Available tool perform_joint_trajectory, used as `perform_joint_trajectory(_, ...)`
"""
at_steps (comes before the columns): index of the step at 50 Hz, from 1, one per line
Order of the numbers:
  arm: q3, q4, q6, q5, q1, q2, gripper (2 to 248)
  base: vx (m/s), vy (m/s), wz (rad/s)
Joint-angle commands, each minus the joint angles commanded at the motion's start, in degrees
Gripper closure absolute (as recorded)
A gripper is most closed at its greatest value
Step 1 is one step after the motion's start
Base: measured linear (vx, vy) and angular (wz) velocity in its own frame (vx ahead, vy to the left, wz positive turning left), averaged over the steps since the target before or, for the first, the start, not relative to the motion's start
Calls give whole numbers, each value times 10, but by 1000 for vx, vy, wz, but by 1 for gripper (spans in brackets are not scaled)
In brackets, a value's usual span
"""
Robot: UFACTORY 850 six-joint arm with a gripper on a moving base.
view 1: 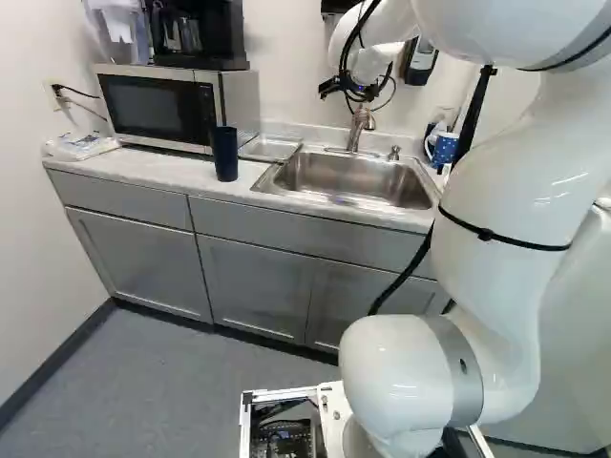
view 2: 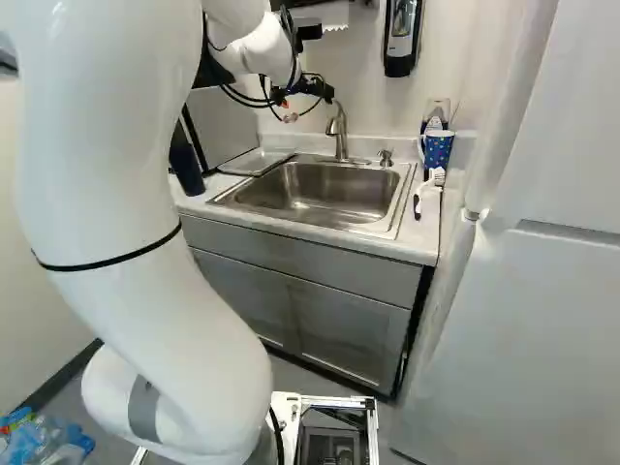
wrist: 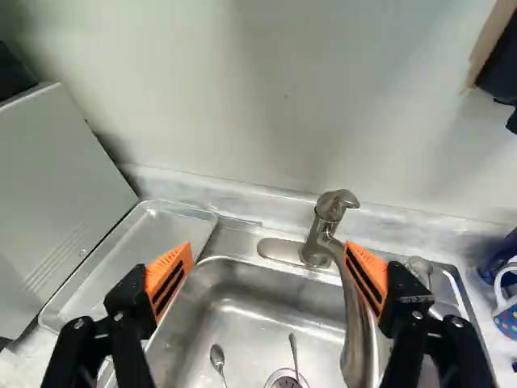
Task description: Rinse the cup and place it in the tray
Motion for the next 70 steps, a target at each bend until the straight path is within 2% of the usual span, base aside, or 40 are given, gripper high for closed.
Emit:
perform_joint_trajectory(37, -104, 0, 0, -47, -10, -92, 3, 0, 0, 0)
perform_joint_trajectory(70, -107, 0, 0, -33, -11, -95, 3, 0, 0, 0)
